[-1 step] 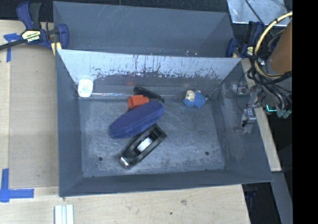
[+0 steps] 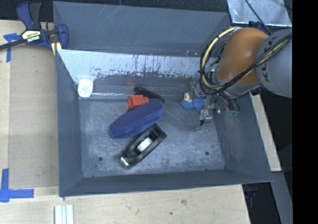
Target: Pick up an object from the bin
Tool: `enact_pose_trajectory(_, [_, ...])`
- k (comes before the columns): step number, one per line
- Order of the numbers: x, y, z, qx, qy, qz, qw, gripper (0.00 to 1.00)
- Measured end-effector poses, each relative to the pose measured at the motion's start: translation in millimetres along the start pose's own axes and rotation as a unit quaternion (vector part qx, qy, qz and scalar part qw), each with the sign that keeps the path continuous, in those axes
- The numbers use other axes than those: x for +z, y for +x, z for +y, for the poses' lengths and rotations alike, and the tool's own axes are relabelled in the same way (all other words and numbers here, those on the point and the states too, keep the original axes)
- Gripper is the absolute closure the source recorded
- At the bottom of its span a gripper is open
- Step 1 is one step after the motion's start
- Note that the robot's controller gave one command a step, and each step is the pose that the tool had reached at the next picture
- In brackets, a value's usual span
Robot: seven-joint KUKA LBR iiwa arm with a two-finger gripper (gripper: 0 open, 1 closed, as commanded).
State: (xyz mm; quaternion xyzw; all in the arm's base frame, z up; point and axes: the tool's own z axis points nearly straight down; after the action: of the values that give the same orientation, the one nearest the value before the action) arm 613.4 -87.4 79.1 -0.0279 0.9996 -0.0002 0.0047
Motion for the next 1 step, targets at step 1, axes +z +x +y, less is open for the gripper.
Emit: enact_pose_trajectory(1, [4.6,-2.4,-10.5,0.037,-0.001,-0.0026,0.9993,0.0])
